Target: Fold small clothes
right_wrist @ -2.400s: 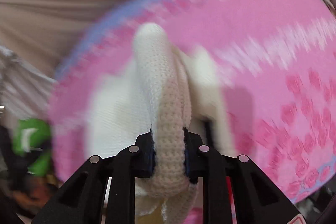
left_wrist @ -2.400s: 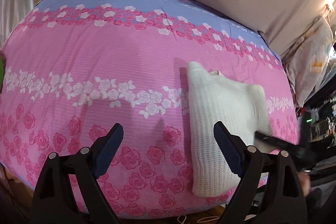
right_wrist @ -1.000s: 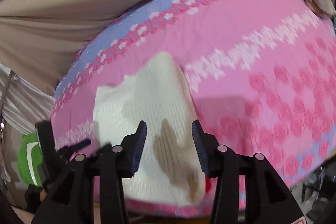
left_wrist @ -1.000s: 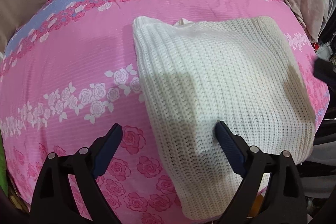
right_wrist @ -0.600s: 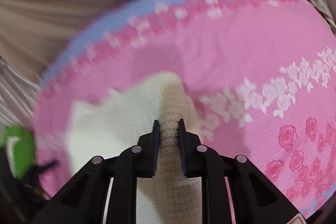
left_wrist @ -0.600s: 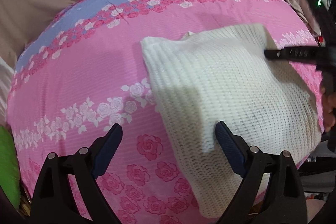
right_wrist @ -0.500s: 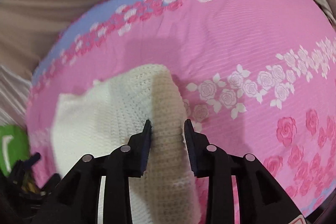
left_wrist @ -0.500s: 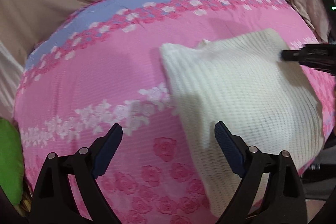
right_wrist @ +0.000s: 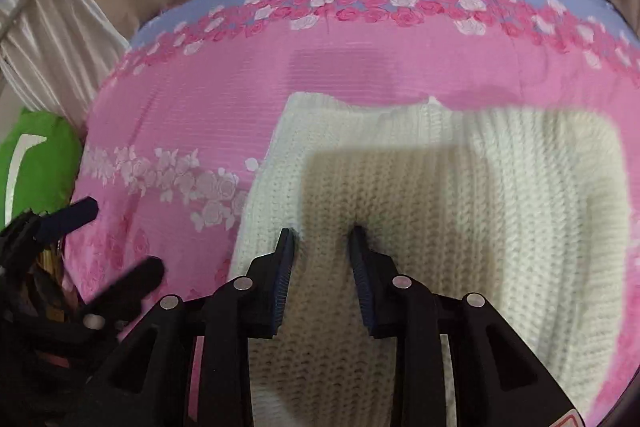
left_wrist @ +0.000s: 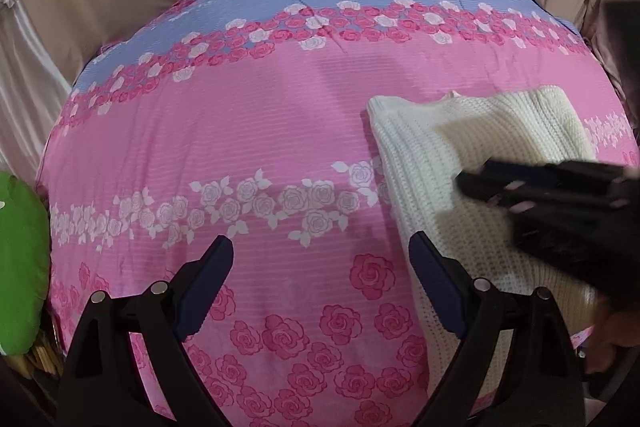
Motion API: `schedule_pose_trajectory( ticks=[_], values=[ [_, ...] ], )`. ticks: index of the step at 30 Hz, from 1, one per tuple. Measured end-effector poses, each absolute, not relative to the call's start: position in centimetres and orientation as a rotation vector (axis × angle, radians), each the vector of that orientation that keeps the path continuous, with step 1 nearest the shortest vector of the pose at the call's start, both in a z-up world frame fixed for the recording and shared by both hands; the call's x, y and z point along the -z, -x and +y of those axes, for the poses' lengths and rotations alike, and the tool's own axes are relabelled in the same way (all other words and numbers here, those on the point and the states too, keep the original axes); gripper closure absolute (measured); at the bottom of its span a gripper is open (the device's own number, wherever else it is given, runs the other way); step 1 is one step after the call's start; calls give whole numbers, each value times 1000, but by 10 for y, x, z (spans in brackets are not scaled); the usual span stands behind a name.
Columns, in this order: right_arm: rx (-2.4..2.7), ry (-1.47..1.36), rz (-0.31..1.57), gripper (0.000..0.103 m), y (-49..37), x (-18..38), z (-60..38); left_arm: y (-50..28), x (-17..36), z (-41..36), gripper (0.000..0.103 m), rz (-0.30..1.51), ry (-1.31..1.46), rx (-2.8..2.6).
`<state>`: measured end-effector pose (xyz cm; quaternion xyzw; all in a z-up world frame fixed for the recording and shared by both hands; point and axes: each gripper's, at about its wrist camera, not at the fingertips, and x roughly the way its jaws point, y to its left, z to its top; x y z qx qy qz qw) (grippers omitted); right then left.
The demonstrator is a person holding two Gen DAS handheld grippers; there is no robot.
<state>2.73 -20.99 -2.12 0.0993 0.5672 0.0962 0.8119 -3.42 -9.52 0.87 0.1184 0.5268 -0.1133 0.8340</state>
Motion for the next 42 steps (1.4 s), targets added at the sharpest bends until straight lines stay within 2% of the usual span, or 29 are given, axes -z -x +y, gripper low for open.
schedule_pose_trajectory(
  ticks=[3,11,14,15,16,18,21,24,26,27,28,33,34,35,36,38,39,42],
  values=[
    [-172,-286,1120,76,-5,-14,-237,36,-6,-100,16,1121,-262,251],
    [55,-490,1202,74,89,-11,-330,40,-6,-117,16,1114,-300,295],
    [91,-380,1281,88,101,21,-333,42,-2,-129,16,1131,-307,326],
    [123,-331,1319,99,105,40,-334,43,-2,-133,16,1131,-311,331],
    [130,-359,1306,98,109,41,-337,45,-3,-137,16,1125,-319,337],
    [141,-468,1262,95,114,27,-342,48,-5,-144,15,1117,-318,361],
    [138,-507,1187,84,121,9,-347,52,1,-155,15,1145,-316,401],
    [153,-588,1161,83,127,12,-361,56,1,-163,15,1151,-301,439],
    [159,-653,1118,75,127,5,-366,56,2,-166,15,1163,-281,445],
    [173,-644,1097,65,125,0,-371,56,4,-167,15,1172,-271,444],
    [182,-626,1081,62,119,-5,-369,56,5,-168,15,1186,-255,446],
    [163,-616,1052,60,94,-5,-372,62,6,-174,15,1196,-249,452],
    [148,-611,1079,62,87,3,-371,64,5,-175,15,1197,-249,455],
    [137,-599,1098,70,85,6,-368,64,4,-176,15,1196,-250,454],
    [124,-573,1105,91,79,6,-365,66,3,-177,15,1193,-252,454],
    [127,-527,1056,93,77,-11,-363,67,1,-177,15,1179,-250,452],
    [134,-507,1041,97,77,-15,-363,68,1,-178,14,1178,-245,447],
    [172,-459,1133,98,65,17,-374,66,8,-179,14,1198,-242,432]
  ],
)
